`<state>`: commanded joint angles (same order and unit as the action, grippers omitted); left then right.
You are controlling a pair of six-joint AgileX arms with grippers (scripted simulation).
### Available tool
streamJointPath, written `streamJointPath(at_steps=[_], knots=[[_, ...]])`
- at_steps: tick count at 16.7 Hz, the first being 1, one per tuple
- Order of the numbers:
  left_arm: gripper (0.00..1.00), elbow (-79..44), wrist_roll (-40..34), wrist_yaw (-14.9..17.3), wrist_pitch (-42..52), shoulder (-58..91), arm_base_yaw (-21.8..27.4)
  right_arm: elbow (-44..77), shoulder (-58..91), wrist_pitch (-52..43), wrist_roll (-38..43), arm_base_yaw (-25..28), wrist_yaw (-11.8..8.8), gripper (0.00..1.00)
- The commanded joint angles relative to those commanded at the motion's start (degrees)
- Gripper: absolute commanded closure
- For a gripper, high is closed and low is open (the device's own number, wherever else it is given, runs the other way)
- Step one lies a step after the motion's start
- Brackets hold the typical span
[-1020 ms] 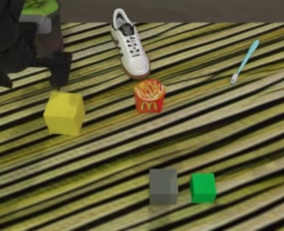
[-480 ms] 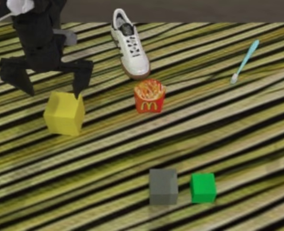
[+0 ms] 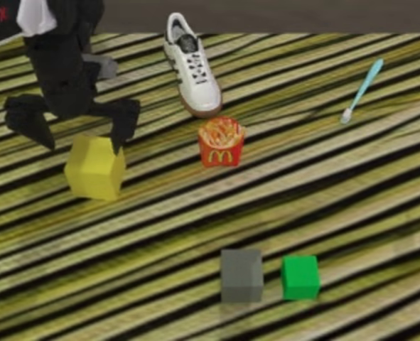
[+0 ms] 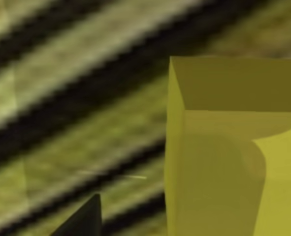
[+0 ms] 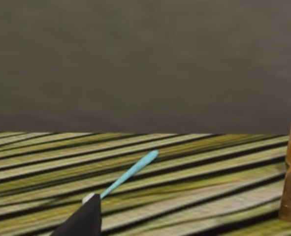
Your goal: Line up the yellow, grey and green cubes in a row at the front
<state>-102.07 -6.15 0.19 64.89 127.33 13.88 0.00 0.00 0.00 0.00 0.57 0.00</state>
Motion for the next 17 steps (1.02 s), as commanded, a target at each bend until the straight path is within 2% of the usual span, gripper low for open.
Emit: streamJointPath(at_steps=[5, 10, 17], knots=[[0.00, 7.2, 0.0, 0.0, -11.5, 3.8, 0.0, 0.0, 0.0, 0.0, 0.0, 0.0, 0.0, 0.00], [0.00, 8.3, 0.0, 0.0, -13.0, 4.5, 0.1, 0.0, 0.0, 0.0, 0.0, 0.0, 0.0, 0.00], [0.53, 8.3, 0.0, 0.0, -13.0, 4.5, 0.1, 0.0, 0.0, 0.0, 0.0, 0.0, 0.0, 0.00]])
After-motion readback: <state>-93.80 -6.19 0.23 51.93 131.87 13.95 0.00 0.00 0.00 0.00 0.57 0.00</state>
